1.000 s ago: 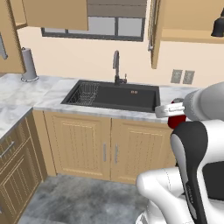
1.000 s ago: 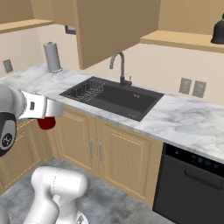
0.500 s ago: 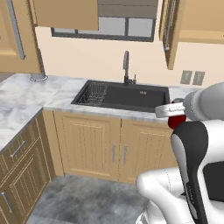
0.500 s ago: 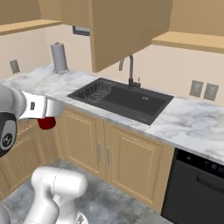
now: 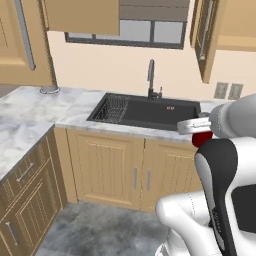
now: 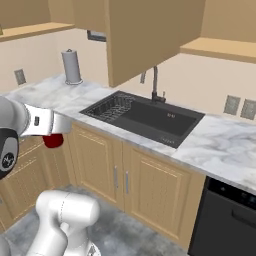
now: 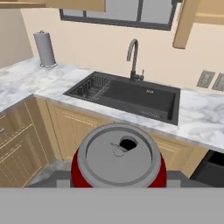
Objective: Sort all alcoholic drinks to one cabinet, and non-alcoholic drinks to the other.
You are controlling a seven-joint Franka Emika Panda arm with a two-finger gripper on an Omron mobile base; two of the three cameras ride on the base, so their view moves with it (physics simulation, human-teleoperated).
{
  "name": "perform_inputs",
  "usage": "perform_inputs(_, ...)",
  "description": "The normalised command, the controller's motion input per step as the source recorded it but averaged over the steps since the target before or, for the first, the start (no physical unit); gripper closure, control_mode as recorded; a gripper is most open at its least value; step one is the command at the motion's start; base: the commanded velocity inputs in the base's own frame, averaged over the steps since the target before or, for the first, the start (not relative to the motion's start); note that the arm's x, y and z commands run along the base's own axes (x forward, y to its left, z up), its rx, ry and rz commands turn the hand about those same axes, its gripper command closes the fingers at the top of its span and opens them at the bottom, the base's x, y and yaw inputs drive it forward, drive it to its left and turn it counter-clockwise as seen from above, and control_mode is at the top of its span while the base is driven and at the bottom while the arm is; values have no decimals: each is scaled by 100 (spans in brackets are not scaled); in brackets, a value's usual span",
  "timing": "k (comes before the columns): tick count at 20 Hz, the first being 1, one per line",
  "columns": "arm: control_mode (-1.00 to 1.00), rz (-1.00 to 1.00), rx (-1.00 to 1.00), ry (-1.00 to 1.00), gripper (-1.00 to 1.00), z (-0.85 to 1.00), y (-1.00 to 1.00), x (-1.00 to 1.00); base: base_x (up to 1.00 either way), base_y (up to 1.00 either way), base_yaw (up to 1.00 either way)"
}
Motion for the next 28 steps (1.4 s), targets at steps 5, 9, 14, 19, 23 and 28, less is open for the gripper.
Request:
perform_inputs(5, 100, 0, 0, 0, 100, 0, 0, 0, 50, 8, 4)
perform_inputs(9, 100, 0, 0, 0, 100, 0, 0, 0, 51, 25, 4)
perform_inputs(14, 100, 0, 0, 0, 100, 0, 0, 0, 47, 29, 4)
perform_inputs(19, 100, 0, 0, 0, 100, 0, 0, 0, 44, 17, 4)
perform_inputs(23, 100, 0, 0, 0, 100, 0, 0, 0, 48, 12, 4)
perform_inputs(28, 100, 0, 0, 0, 100, 0, 0, 0, 49, 11, 4)
